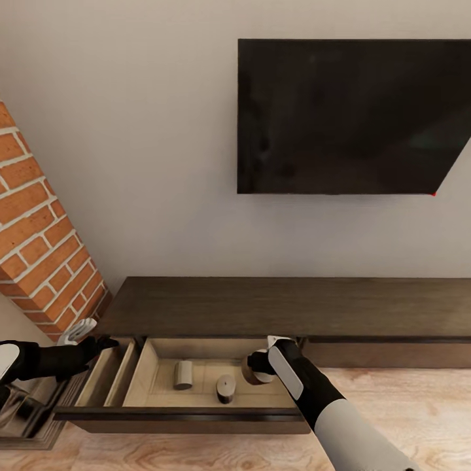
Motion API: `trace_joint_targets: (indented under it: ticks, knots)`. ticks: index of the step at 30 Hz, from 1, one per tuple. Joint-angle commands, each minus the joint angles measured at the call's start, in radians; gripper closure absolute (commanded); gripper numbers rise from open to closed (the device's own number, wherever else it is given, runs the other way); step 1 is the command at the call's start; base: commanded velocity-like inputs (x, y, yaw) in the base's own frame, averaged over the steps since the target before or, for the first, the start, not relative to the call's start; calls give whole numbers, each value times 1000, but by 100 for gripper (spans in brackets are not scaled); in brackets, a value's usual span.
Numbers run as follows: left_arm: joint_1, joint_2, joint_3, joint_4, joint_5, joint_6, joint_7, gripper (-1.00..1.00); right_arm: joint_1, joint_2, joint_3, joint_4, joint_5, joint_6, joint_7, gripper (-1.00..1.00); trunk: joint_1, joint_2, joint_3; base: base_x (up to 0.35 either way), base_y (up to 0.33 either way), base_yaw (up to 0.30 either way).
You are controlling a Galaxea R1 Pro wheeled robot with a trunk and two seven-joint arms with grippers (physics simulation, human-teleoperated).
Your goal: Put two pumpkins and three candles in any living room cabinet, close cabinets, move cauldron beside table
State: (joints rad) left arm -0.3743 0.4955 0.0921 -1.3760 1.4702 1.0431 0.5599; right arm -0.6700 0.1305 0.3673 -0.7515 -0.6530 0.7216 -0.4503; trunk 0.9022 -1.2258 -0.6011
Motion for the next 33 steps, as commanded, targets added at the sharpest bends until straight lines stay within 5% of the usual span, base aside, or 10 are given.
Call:
trace_joint_targets:
  ticks: [1,15,33]
  knots:
    - [0,0,0,0,0,0,0,-100,0,0,0,2,0,0,0,100,0,0,0,127,81,0]
    - [0,0,1,0,-1,0,0,-100,-56,-4,-4,142,0,-8,-13,100,0,0,0,81,70,0]
    - [0,0,14,0,0,0,0,-100,-68,-9,-6,185,6,-11,-13,100,0,0,0,71,57,0]
